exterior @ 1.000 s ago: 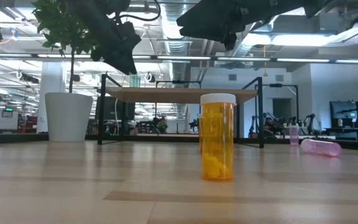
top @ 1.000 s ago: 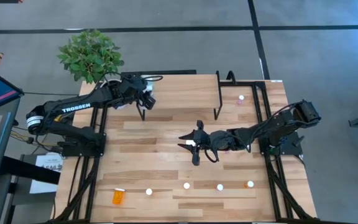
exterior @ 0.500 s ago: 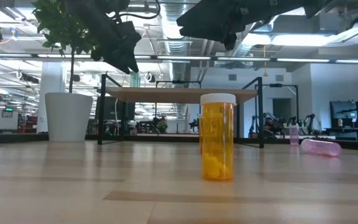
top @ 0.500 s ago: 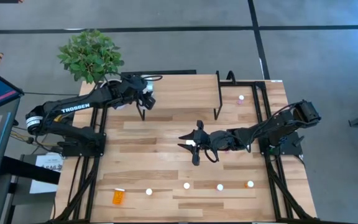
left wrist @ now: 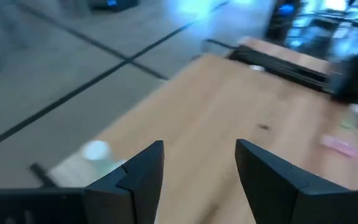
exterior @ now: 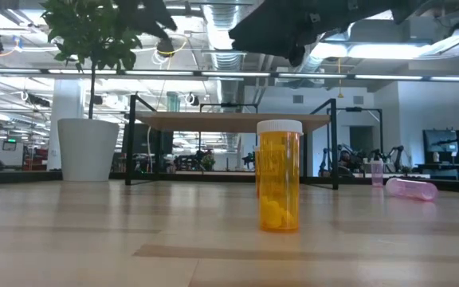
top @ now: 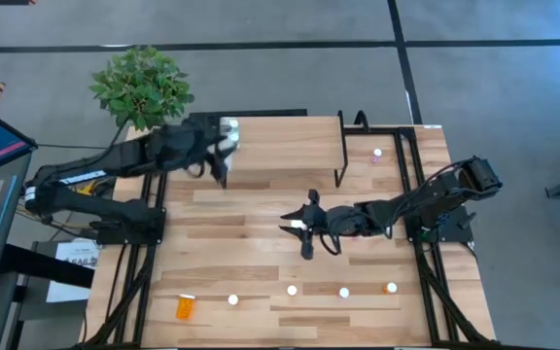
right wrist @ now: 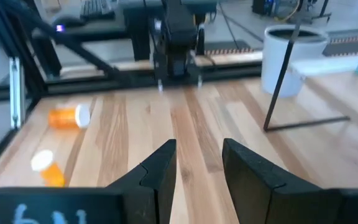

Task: Pick and place medicine bottles onto shelf by color
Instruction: Put the blue pill bottle on the shelf aligned with the other blue pill bottles

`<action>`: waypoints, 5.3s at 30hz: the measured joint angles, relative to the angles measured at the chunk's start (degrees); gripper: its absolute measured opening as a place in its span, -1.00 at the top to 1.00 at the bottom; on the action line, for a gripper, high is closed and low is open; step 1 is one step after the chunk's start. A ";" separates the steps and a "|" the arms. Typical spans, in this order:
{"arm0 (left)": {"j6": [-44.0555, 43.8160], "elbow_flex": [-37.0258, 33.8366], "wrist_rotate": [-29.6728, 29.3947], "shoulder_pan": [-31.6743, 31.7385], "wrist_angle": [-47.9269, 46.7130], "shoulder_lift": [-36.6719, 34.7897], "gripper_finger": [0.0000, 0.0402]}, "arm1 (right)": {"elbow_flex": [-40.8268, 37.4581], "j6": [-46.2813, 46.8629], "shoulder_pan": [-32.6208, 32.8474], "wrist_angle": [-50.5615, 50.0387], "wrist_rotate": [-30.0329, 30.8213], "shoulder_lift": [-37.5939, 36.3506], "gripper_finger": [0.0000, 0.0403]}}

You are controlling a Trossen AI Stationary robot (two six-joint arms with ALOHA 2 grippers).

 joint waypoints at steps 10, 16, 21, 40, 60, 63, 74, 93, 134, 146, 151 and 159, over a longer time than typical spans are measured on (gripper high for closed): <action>3.90 -22.48 -16.14 -34.71 32.54 -8.08 0.13 | 8.69 5.71 10.88 -26.94 3.23 -13.74 0.23; 11.58 -31.16 -17.22 -41.91 52.54 -6.61 0.13 | 19.06 17.83 18.29 -56.67 13.65 -14.80 0.23; 12.65 -30.65 -14.11 -42.50 54.34 -6.52 0.14 | 25.94 42.15 17.33 -86.72 13.58 -12.42 0.23; 15.58 -30.63 -14.74 -42.29 56.82 -6.44 0.14 | 3.67 59.97 16.80 -100.00 -9.46 -13.83 0.26; 16.28 -30.58 -13.96 -40.67 56.66 -5.93 0.14 | -6.06 64.82 12.76 -92.70 -1.66 -40.42 0.28; 15.18 -30.57 -13.47 -40.67 56.25 -5.93 0.14 | -7.86 66.80 12.76 -92.41 -1.64 -41.92 0.26; 14.34 -30.58 -13.44 -40.67 56.05 -5.93 0.14 | -10.05 68.01 11.43 -92.37 -1.35 -39.19 0.05; 14.14 -30.58 -13.55 -40.66 55.90 -5.93 0.14 | -7.43 67.34 10.04 -92.51 -8.60 -34.26 -0.08; 12.19 -30.58 -13.05 -38.24 51.98 -5.93 0.14 | -5.08 72.18 3.67 -95.51 -14.38 -32.47 0.01; 11.84 -30.58 -13.01 -38.24 51.92 -5.93 0.14 | -5.27 70.56 3.51 -95.86 -16.72 -28.03 0.01; 11.89 -30.58 -13.00 -38.24 51.91 -5.93 0.14 | -7.55 70.62 3.09 -94.94 -16.70 -31.50 0.01; 11.89 -30.58 -12.97 -38.24 51.48 -5.93 0.14 | -8.15 73.43 2.84 -94.17 -14.62 -38.50 0.02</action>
